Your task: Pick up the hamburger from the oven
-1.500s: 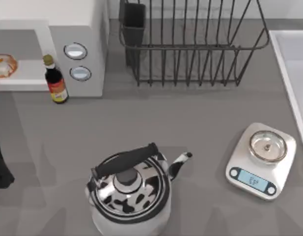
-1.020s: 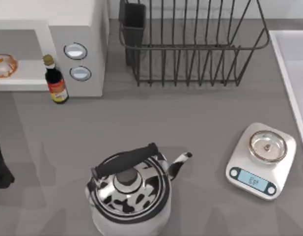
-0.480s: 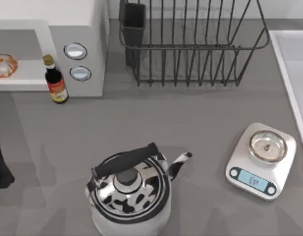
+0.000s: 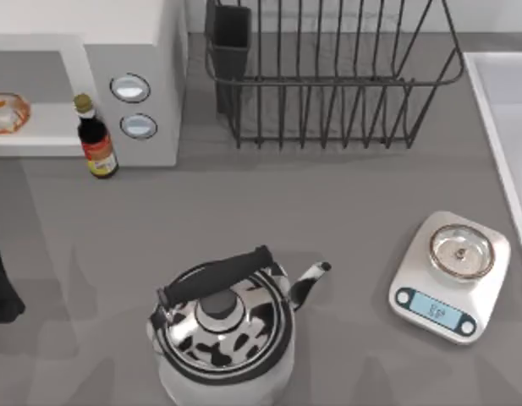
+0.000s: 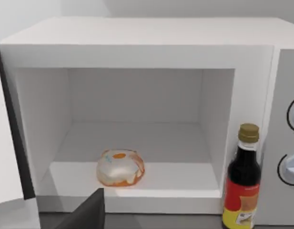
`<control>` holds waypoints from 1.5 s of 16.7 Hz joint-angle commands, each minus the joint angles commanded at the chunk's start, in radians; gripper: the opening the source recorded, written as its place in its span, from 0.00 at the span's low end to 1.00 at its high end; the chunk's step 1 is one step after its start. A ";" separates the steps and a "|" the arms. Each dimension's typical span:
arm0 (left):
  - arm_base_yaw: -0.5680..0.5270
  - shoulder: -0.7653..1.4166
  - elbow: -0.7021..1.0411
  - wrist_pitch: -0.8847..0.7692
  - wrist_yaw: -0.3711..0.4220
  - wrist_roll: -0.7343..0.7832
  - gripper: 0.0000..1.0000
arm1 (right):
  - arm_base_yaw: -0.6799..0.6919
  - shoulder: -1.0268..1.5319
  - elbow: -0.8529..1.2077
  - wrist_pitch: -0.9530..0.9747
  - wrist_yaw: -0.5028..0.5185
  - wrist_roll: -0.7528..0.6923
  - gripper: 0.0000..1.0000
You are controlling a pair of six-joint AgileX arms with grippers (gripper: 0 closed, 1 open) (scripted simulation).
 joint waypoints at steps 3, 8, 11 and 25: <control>0.008 0.092 0.044 0.050 0.009 0.004 1.00 | 0.000 0.000 0.000 0.000 0.000 0.000 1.00; 0.037 0.448 0.200 0.226 0.040 0.016 1.00 | 0.000 0.000 0.000 0.000 0.000 0.000 1.00; 0.061 0.753 0.325 0.367 0.065 0.026 1.00 | 0.000 0.000 0.000 0.000 0.000 0.000 1.00; 0.162 2.234 0.898 1.015 0.181 0.072 1.00 | 0.000 0.000 0.000 0.000 0.000 0.000 1.00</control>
